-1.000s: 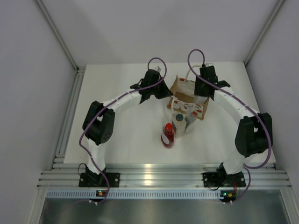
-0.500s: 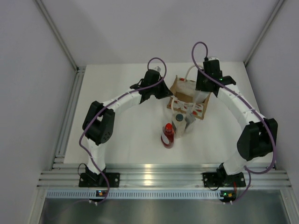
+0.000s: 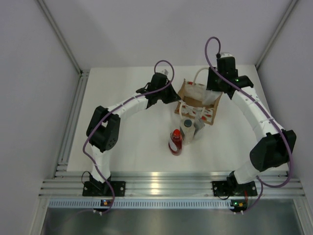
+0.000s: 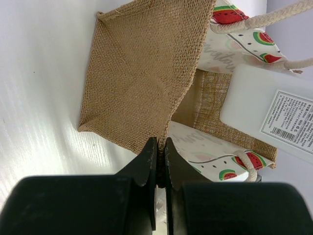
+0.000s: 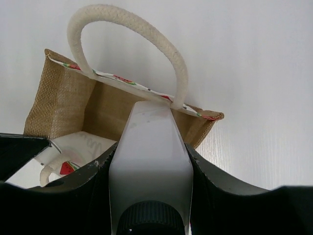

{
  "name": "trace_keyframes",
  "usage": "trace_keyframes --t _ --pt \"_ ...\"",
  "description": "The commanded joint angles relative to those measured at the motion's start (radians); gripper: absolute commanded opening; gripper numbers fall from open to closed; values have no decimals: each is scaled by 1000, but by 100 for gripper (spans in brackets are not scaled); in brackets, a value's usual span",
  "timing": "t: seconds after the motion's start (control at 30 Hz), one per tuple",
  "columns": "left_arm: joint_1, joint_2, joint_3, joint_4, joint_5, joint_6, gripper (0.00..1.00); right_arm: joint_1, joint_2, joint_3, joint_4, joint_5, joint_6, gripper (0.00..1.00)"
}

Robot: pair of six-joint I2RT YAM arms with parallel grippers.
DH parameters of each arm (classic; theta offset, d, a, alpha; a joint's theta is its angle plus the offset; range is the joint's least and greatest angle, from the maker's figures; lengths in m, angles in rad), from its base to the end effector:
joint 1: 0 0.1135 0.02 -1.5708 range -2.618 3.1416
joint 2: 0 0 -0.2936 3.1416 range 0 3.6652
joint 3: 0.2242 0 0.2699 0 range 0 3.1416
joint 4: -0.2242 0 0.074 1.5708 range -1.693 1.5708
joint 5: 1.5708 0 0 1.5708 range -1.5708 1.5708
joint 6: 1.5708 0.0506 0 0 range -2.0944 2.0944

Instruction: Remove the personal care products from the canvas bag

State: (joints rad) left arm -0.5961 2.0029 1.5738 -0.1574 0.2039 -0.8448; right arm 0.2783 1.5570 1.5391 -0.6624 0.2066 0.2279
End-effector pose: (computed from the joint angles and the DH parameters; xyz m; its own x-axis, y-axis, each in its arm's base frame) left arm 0.4164 -0.2949 0.2568 -0.8196 -0.3289 -0.4691 0.1152 0.7075 -0.6973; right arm 0.3645 0.0934 0.3847 -0.6153 0.0542 -0.7864 0.0241 0.9985 0.0499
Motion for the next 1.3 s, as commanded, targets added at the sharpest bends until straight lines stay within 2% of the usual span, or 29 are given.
trace_keyframes --t 0.0,0.27,0.67,1.03,1.27 --pt "7 -56 9 29 -11 -10 0 7 -101 88 44 -12 -7 0" --pt "5 -53 3 29 -23 -17 0 7 -158 177 -32 -26 -24 0" --pt "7 -53 6 27 -38 -22 0 -10 -293 176 -137 -59 -21 0" --pt "5 -38 28 28 -37 -22 0 -11 -480 -74 -187 -130 -9 0" --pt "5 -42 34 27 -35 -31 0 -4 -520 -210 -200 -159 -10 0"
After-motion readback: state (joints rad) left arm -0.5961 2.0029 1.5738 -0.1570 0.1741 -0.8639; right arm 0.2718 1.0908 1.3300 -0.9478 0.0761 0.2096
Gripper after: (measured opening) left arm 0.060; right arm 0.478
